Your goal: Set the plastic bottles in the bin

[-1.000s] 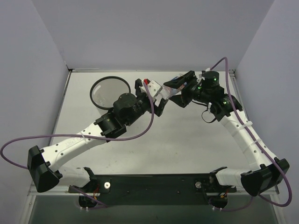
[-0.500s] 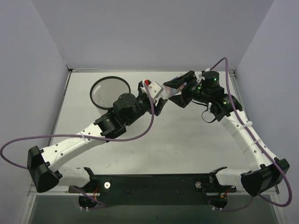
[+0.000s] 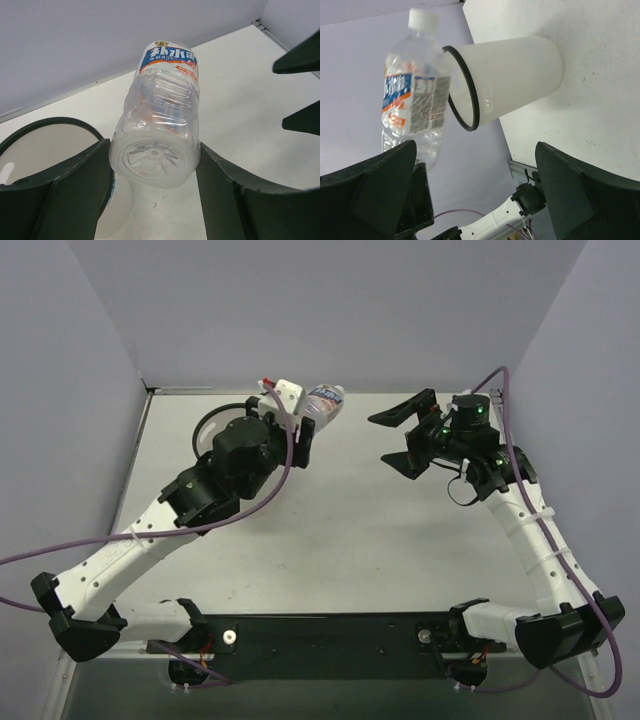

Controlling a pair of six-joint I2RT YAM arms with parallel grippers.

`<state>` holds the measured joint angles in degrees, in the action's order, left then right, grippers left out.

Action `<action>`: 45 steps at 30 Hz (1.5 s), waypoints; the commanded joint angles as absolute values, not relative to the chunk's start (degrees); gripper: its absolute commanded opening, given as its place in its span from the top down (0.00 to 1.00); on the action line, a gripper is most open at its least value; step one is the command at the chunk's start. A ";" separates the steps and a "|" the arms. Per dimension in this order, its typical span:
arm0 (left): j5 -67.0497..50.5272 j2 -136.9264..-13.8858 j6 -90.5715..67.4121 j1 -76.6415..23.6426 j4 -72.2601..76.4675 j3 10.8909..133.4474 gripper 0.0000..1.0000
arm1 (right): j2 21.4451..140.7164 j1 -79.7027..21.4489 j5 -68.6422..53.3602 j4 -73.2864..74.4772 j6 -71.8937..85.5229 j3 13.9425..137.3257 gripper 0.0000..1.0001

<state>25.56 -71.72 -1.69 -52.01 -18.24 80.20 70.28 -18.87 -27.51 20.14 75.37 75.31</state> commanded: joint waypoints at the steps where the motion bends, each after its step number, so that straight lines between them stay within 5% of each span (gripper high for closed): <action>1: 34.00 -65.58 -8.51 -51.42 -31.61 87.70 1.00 | 66.89 -15.22 -28.48 23.72 71.03 76.73 0.00; 18: 44.74 -65.91 -29.27 -45.45 -70.48 100.46 1.00 | 66.62 -13.27 -28.92 29.27 67.59 75.06 0.00; 33: 25.59 -79.17 -21.45 -27.25 -54.67 96.59 1.00 | 64.34 -13.27 -28.56 29.88 67.50 72.07 0.00; 34: 24.27 -79.89 -21.79 -26.64 -54.32 97.11 0.84 | 64.34 -13.18 -28.65 29.97 67.50 71.98 0.00; 36: 23.65 -81.47 -22.24 -26.37 -54.14 98.96 0.06 | 64.25 -13.18 -28.83 29.97 67.24 71.98 0.00; 45: 20.73 -79.02 -25.23 -26.02 -56.94 102.12 0.03 | 65.74 -13.27 -29.18 30.76 64.78 72.07 0.00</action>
